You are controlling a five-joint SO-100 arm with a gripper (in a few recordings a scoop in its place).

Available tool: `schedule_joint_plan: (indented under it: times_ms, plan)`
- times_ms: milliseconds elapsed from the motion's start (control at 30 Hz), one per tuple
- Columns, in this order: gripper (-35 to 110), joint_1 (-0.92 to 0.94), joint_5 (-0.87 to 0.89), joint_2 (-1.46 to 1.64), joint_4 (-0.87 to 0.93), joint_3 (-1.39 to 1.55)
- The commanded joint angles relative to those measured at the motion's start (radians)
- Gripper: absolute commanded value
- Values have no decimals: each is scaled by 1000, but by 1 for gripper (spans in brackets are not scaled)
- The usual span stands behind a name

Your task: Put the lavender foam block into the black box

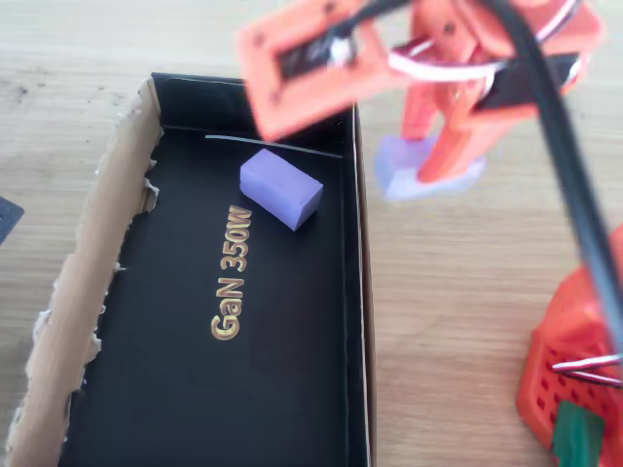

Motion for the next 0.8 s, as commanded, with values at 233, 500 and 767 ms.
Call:
schedule_joint_plan:
  times_ms: [233,500,767]
  plan:
    - [0,-124,100,-20,153,-187]
    - [0,-242,109,-46,201,-331]
    - [0,-403,275,-172,58,-411]
